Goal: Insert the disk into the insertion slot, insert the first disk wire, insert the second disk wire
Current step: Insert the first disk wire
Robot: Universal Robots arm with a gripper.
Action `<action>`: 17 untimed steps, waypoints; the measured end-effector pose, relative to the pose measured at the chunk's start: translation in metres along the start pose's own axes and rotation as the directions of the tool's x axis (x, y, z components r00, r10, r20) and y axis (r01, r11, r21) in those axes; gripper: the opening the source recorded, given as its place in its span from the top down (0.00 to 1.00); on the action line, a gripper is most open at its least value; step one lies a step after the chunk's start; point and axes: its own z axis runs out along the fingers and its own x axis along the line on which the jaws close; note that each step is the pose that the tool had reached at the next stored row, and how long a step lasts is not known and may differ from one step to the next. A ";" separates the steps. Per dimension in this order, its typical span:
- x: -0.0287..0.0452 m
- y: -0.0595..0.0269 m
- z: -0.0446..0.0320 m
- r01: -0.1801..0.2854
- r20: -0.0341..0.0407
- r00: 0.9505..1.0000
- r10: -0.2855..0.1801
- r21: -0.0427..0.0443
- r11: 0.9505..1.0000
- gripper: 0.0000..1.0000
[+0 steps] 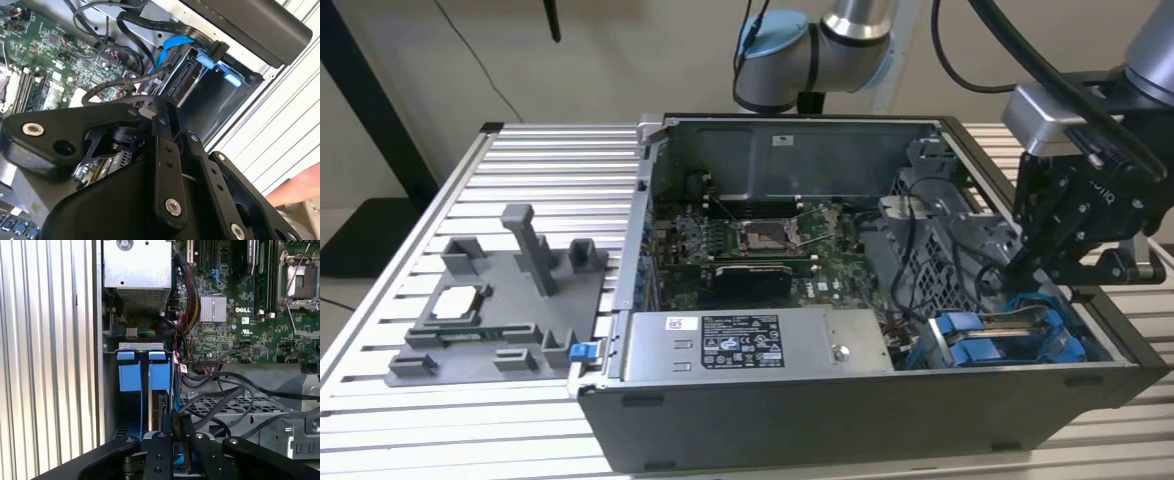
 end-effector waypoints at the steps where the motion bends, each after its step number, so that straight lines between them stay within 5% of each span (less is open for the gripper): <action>1: 0.0000 -0.0001 0.0001 0.000 -0.001 1.000 0.000 0.000 1.000 1.00; 17: 0.0051 -0.0009 0.0003 0.000 -0.003 1.000 0.000 0.000 1.000 1.00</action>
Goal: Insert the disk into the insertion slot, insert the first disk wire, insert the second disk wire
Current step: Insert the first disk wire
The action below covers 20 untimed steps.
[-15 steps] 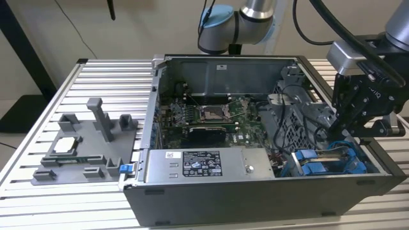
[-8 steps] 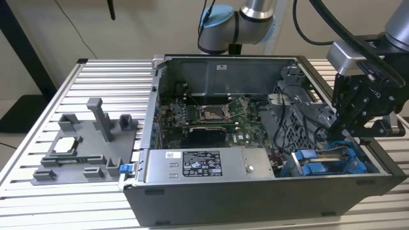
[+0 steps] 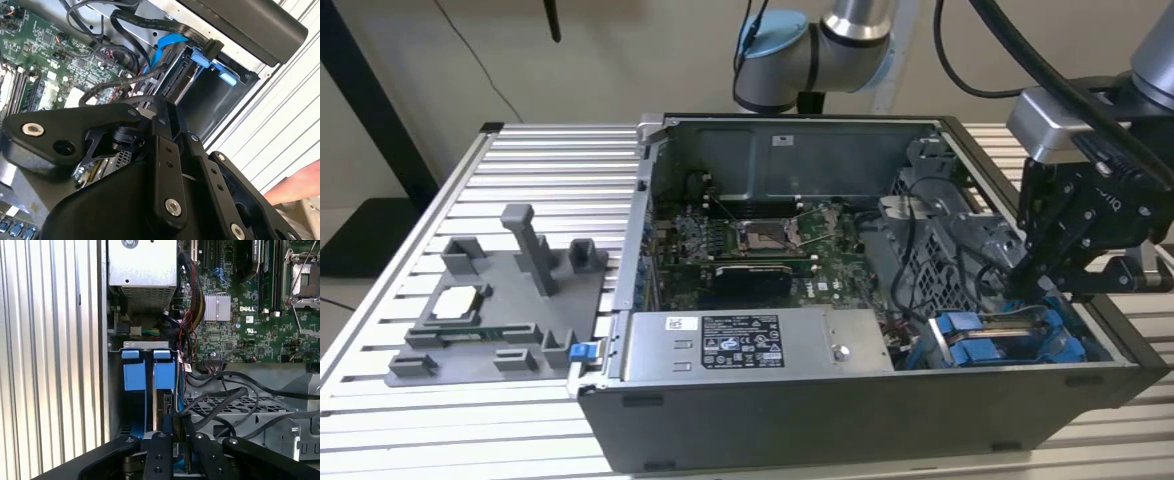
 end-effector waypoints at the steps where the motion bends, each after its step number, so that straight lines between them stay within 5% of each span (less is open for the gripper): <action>1: 0.0015 -0.0002 -0.0001 0.000 0.000 1.000 0.000 0.000 1.000 1.00; 11: 0.0149 -0.0017 -0.0003 0.000 0.000 1.000 0.000 0.000 1.000 1.00; 20: 0.0163 -0.0018 -0.0003 0.000 -0.001 1.000 0.000 0.000 1.000 1.00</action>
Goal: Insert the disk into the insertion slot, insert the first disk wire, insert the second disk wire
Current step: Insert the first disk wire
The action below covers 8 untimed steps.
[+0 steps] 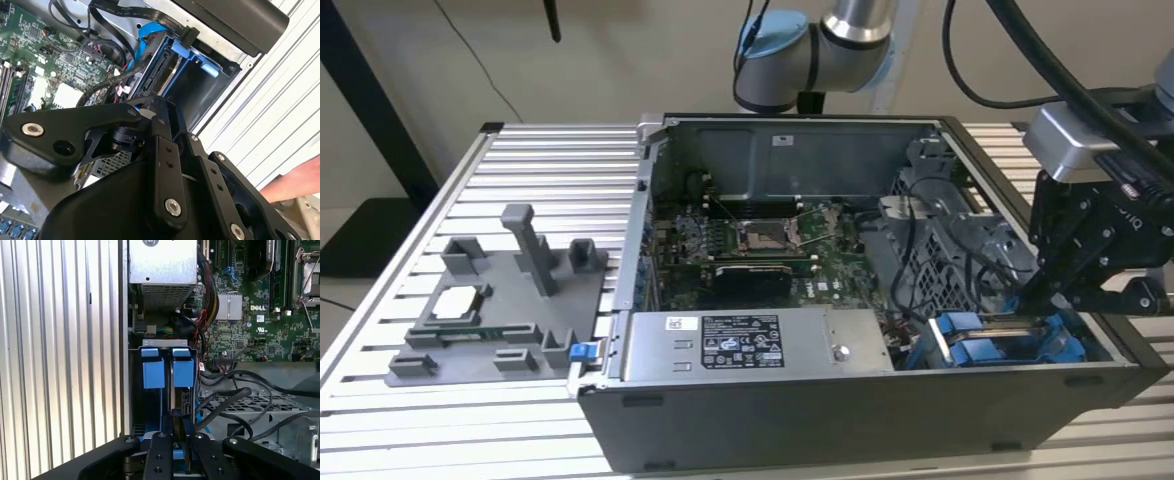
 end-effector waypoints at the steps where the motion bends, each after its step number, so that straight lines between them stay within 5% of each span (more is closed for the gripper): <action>1: 0.0000 0.0000 0.0000 0.000 -0.001 1.000 0.000 0.000 1.000 1.00; 8: 0.0005 0.0000 0.0002 0.000 -0.010 1.000 0.000 0.000 1.000 1.00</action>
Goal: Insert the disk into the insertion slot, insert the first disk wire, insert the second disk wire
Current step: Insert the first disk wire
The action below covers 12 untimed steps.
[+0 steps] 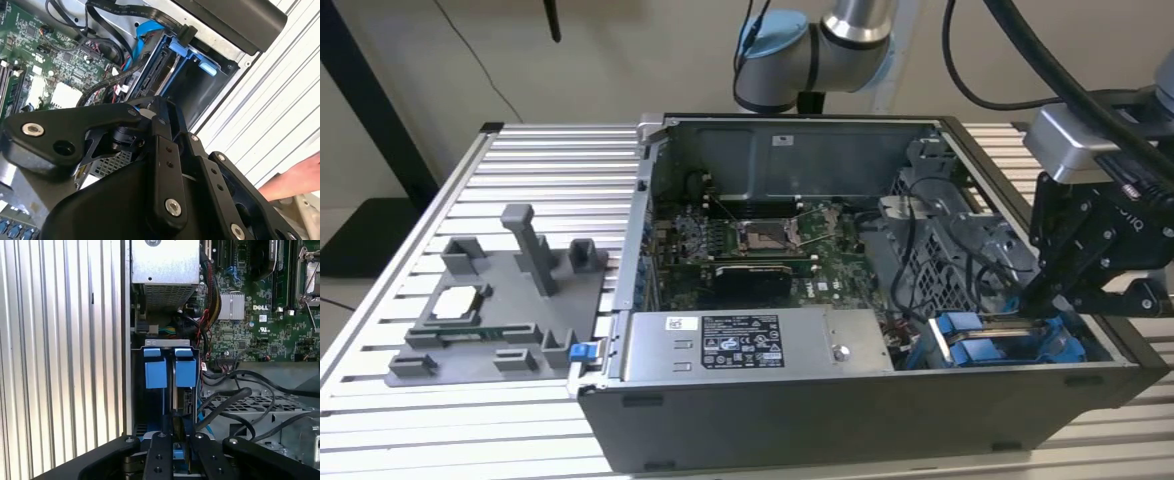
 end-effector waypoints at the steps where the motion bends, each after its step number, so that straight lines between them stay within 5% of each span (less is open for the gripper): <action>1: 0.0001 0.0000 0.0002 0.000 -0.001 1.000 0.000 0.000 1.000 1.00; 12: 0.0006 -0.0007 0.0090 0.000 -0.008 1.000 0.000 0.007 1.000 1.00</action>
